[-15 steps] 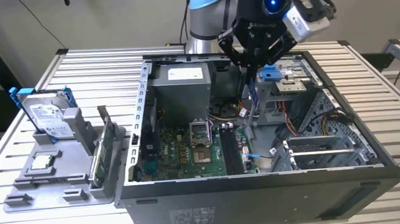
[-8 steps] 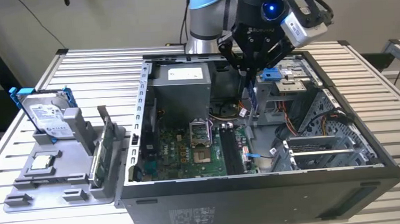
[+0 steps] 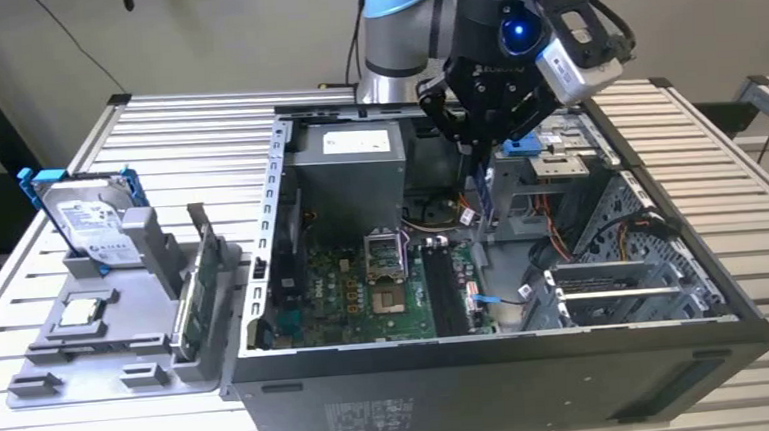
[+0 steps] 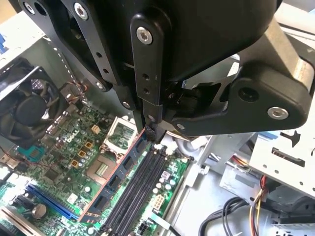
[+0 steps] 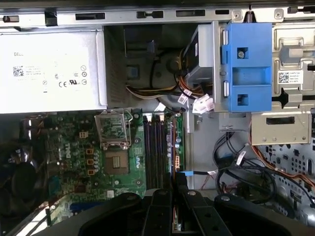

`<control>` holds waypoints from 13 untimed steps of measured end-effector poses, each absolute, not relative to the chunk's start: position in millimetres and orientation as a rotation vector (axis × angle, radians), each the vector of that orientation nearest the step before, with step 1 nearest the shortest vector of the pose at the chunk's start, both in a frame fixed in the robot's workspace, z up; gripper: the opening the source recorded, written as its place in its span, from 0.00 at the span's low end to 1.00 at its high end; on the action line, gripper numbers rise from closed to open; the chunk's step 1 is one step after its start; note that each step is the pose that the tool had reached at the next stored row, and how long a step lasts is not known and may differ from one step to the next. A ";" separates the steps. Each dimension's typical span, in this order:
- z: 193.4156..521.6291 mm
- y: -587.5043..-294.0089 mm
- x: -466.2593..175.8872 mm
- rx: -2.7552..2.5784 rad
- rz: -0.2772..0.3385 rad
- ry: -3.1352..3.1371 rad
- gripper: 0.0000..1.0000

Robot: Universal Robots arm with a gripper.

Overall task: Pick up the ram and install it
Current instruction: 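Insert the ram into the slot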

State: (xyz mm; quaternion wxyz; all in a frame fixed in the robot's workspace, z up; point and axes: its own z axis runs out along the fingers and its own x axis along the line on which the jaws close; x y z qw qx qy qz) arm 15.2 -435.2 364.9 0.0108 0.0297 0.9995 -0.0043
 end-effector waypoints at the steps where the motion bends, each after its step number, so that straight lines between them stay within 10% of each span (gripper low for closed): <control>1: 363.7 -435.2 15.2 0.093 -0.013 3.119 0.14; 13: 348.5 -435.2 16.4 0.093 -0.013 3.119 0.14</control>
